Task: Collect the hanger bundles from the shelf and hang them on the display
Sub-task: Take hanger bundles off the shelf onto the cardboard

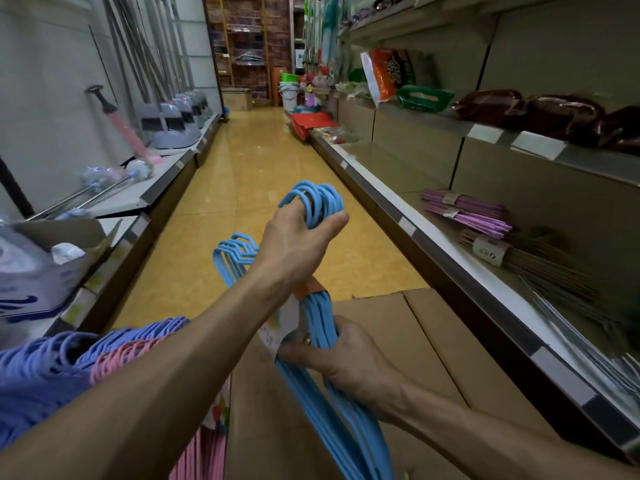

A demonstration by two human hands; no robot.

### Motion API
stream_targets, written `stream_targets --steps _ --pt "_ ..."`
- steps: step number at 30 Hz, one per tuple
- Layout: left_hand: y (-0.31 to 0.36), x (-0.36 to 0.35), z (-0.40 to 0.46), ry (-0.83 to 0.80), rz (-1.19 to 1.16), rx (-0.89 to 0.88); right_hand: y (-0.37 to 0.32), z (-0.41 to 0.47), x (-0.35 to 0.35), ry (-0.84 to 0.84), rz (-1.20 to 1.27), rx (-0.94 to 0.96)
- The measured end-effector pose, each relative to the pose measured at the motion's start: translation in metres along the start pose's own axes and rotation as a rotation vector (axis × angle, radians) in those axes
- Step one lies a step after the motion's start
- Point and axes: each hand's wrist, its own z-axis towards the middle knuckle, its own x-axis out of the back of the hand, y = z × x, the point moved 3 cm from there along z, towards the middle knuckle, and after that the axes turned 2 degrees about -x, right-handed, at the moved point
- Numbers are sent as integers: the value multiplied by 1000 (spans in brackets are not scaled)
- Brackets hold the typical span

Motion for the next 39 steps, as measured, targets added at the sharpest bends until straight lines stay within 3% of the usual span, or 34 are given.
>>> stream_targets --steps 10,15,19,25,31,39 --pt "-47 34 -15 -145 -215 81 41 12 -16 -623 413 -381" --pt "-71 52 -22 -205 -40 149 56 18 -39 -575 272 -332" --pt "-94 73 -29 -315 380 120 76 26 -58 -527 156 -294" --pt "-138 100 -40 -352 803 226 100 40 -93 -419 13 -276" --pt "-163 116 -44 -296 853 229 125 48 -122 -373 -13 -303" --pt "-178 132 -52 -334 662 266 149 53 -137 -376 -85 -313"
